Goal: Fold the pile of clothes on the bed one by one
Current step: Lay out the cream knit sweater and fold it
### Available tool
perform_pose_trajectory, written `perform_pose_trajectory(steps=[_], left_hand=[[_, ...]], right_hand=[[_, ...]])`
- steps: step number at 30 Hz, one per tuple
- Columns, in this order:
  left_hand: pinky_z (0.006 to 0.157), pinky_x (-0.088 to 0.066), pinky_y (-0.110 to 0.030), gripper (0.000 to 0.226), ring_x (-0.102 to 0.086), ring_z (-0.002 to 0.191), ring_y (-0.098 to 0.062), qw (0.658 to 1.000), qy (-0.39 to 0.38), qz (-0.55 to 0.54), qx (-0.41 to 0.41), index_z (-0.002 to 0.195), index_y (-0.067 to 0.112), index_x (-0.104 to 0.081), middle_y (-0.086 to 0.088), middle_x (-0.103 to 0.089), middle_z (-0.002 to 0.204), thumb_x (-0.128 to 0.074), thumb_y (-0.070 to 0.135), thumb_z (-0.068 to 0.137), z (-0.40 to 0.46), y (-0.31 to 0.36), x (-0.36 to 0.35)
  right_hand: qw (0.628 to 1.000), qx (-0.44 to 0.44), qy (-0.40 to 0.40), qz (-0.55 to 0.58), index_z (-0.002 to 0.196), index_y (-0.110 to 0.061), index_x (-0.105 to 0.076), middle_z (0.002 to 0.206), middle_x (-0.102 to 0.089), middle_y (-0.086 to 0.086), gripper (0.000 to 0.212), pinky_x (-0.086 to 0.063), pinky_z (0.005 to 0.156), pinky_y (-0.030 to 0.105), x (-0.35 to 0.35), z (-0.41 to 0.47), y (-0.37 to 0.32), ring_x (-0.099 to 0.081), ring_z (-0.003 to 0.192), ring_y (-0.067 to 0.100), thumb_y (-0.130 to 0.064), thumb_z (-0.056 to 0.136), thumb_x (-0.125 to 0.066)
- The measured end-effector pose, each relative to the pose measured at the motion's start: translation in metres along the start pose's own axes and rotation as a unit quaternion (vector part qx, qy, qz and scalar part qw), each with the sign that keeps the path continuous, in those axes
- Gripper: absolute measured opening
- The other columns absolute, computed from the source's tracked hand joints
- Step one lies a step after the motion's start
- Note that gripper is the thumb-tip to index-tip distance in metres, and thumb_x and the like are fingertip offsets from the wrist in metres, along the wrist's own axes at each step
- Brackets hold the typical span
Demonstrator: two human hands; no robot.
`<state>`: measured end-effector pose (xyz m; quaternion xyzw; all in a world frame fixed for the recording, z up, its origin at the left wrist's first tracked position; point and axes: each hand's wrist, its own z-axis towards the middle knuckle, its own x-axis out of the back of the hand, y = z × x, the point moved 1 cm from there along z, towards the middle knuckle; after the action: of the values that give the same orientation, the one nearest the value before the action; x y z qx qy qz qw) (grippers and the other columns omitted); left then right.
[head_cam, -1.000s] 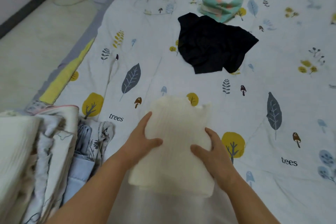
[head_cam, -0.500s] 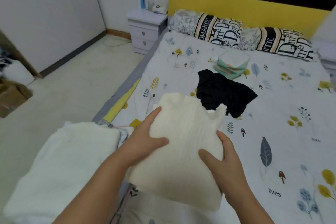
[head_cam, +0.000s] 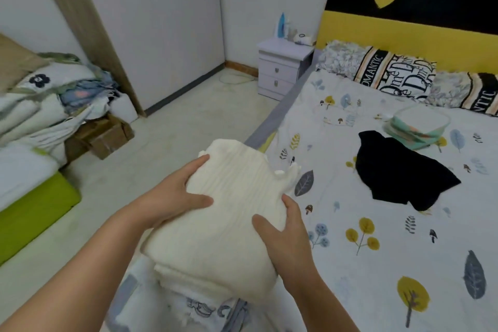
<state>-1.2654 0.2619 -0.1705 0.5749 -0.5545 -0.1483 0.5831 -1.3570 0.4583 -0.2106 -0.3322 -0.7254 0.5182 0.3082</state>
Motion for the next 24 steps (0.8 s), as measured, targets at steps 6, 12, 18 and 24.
perform_pose_trajectory(steps=[6,12,18,24], left_hand=[[0.083,-0.039,-0.018,0.077,-0.045,0.113,-0.003,0.998,0.019,-0.054,0.036,0.136,0.047,-0.033,0.021,-0.035,0.138,-0.072,0.014,0.078,0.005,-0.061,0.024],[0.106,-0.028,-0.028,0.062,-0.034,0.134,-0.017,0.991,0.065,0.074,0.092,0.147,0.033,-0.017,0.004,-0.03,0.151,-0.05,0.03,0.095,0.012,-0.124,-0.02],[0.091,-0.032,-0.024,0.049,-0.045,0.12,-0.018,0.972,0.208,0.102,0.038,0.145,0.032,-0.026,0.001,-0.045,0.134,-0.039,0.025,0.099,0.02,-0.135,-0.031],[0.075,-0.034,-0.028,0.049,-0.052,0.104,-0.021,0.962,0.209,0.166,0.054,0.145,0.038,-0.02,-0.002,-0.049,0.115,-0.034,0.029,0.099,0.015,-0.164,-0.041]], right_hand=[[0.999,-0.013,0.001,-0.042,0.139,-0.032,-0.033,0.094,-0.039,-0.037,0.069,-0.034,0.079,0.012,-0.048,0.01,0.03,-0.046,0.087,-0.012,-0.033,0.08,-0.067],[0.981,-0.122,-0.045,-0.141,0.15,-0.02,-0.007,0.147,-0.033,0.002,0.082,-0.031,0.103,0.028,-0.075,0.012,0.082,-0.037,0.131,0.019,-0.041,0.088,-0.057],[0.989,-0.055,-0.002,-0.136,0.146,-0.037,-0.007,0.138,-0.031,-0.004,0.084,-0.03,0.098,0.025,-0.088,0.012,0.08,-0.034,0.126,0.013,-0.032,0.084,-0.063],[0.958,-0.072,-0.041,-0.273,0.142,-0.046,0.014,0.131,-0.022,-0.001,0.085,-0.033,0.101,0.03,-0.099,-0.005,0.108,-0.029,0.13,0.019,-0.054,0.086,-0.049]])
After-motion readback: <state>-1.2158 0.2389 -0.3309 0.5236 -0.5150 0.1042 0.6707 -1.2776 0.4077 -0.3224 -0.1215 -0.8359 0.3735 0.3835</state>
